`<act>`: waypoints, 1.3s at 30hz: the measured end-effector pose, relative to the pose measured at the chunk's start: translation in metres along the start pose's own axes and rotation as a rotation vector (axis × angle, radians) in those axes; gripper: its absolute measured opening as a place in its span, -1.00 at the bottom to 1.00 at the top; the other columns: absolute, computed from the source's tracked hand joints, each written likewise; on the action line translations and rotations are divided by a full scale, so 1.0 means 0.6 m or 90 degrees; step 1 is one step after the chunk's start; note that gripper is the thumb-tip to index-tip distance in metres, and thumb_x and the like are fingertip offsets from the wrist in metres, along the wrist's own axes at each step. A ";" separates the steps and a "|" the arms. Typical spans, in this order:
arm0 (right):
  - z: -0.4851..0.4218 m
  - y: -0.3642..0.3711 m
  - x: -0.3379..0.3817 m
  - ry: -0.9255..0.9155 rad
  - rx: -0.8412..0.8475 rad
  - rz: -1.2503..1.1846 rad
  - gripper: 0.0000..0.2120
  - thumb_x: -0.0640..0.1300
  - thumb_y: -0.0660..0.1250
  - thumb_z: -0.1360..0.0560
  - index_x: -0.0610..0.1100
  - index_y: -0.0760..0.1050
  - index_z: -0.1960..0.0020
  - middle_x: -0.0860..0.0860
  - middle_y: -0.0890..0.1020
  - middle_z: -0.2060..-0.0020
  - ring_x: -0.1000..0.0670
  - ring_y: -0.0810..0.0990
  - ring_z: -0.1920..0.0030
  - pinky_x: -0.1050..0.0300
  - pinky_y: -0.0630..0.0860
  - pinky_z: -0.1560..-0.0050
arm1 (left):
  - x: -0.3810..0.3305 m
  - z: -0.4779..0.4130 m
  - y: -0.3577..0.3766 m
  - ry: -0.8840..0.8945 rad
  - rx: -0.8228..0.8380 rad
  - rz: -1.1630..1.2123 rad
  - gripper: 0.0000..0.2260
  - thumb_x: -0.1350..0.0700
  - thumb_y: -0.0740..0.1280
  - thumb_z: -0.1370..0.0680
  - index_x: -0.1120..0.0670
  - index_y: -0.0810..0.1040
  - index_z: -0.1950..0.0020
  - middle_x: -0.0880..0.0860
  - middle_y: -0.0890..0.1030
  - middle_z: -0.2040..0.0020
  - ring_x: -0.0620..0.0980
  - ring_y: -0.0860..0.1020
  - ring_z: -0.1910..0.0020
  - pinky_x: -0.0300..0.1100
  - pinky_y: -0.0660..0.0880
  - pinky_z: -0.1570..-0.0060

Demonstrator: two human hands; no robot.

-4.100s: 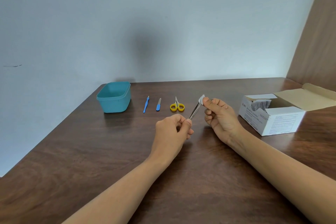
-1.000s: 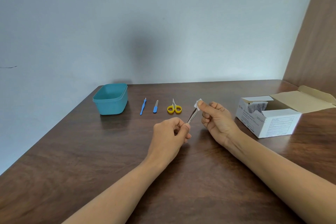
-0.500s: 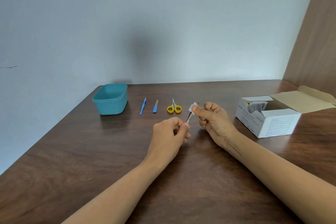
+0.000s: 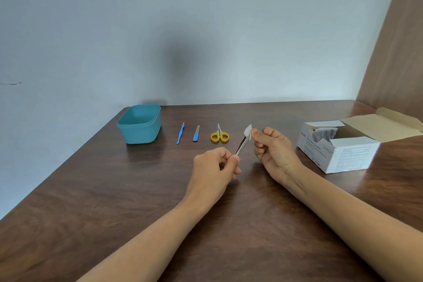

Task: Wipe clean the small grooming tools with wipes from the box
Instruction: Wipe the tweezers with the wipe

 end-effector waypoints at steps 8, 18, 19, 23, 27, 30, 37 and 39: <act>-0.001 0.006 -0.006 0.015 0.012 -0.005 -0.69 -0.27 0.47 -0.29 -0.06 0.32 0.28 -0.10 0.52 0.26 0.15 0.34 0.53 0.33 0.30 0.52 | 0.000 0.000 0.001 0.002 0.002 0.004 -0.82 0.05 0.30 -0.58 0.09 0.61 0.16 -0.07 0.67 0.32 -0.22 0.61 0.37 -0.34 0.56 0.21; 0.001 -0.002 0.005 -0.012 -0.006 -0.012 -0.69 -0.39 0.38 -0.42 -0.06 0.33 0.27 0.00 0.39 0.39 0.14 0.34 0.51 0.34 0.30 0.52 | -0.001 0.000 0.000 0.006 0.002 0.001 -0.81 0.06 0.30 -0.58 0.10 0.60 0.17 -0.07 0.67 0.32 -0.23 0.61 0.37 -0.39 0.53 0.22; 0.001 -0.003 0.005 -0.011 -0.007 -0.008 -0.68 -0.38 0.40 -0.41 -0.06 0.34 0.27 0.00 0.41 0.39 0.15 0.35 0.51 0.34 0.31 0.53 | -0.001 0.000 0.000 0.005 0.001 0.003 -0.81 0.06 0.30 -0.58 0.10 0.60 0.17 -0.06 0.67 0.32 -0.22 0.61 0.37 -0.39 0.52 0.22; 0.002 0.001 0.004 0.000 -0.005 -0.005 -0.67 -0.33 0.45 -0.36 -0.04 0.32 0.28 -0.02 0.43 0.36 0.15 0.36 0.52 0.33 0.31 0.54 | -0.003 0.001 0.001 0.007 0.003 0.003 -0.81 0.06 0.30 -0.58 0.09 0.60 0.17 -0.07 0.67 0.32 -0.23 0.61 0.37 -0.41 0.52 0.23; 0.006 0.008 0.004 -0.007 0.011 0.025 -0.70 -0.24 0.45 -0.37 -0.05 0.31 0.28 0.01 0.53 0.38 0.16 0.35 0.53 0.33 0.30 0.54 | -0.001 0.000 0.001 0.009 0.001 0.003 -0.82 0.06 0.30 -0.58 0.08 0.60 0.17 -0.07 0.67 0.32 -0.23 0.61 0.37 -0.39 0.53 0.22; 0.008 0.007 0.005 -0.019 0.009 0.041 -0.71 -0.28 0.37 -0.47 -0.07 0.30 0.28 0.03 0.47 0.42 0.15 0.36 0.53 0.33 0.31 0.53 | -0.001 -0.001 0.001 0.013 -0.001 -0.003 -0.82 0.05 0.31 -0.58 0.07 0.60 0.18 -0.07 0.67 0.33 -0.24 0.60 0.37 -0.41 0.52 0.23; 0.021 0.014 0.008 -0.032 0.009 0.057 -0.72 -0.30 0.41 -0.43 -0.06 0.33 0.23 0.01 0.59 0.44 0.15 0.53 0.45 0.36 0.46 0.44 | -0.002 -0.001 -0.001 0.016 -0.007 -0.005 -0.81 0.05 0.30 -0.58 0.09 0.60 0.17 -0.07 0.67 0.33 -0.24 0.60 0.38 -0.40 0.52 0.23; 0.027 0.021 0.008 -0.033 0.024 0.071 -0.70 -0.29 0.45 -0.37 -0.07 0.33 0.20 -0.01 0.64 0.40 0.12 0.57 0.41 0.35 0.51 0.39 | -0.002 -0.001 -0.002 0.016 -0.010 -0.003 -0.81 0.05 0.30 -0.58 0.10 0.60 0.18 -0.07 0.67 0.33 -0.24 0.61 0.38 -0.38 0.52 0.22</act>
Point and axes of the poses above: each hand's wrist, its own z-axis away from the middle knuckle, its own y-axis out of the palm, x = y × z, the point moved 10 cm from there along -z, towards the middle knuckle
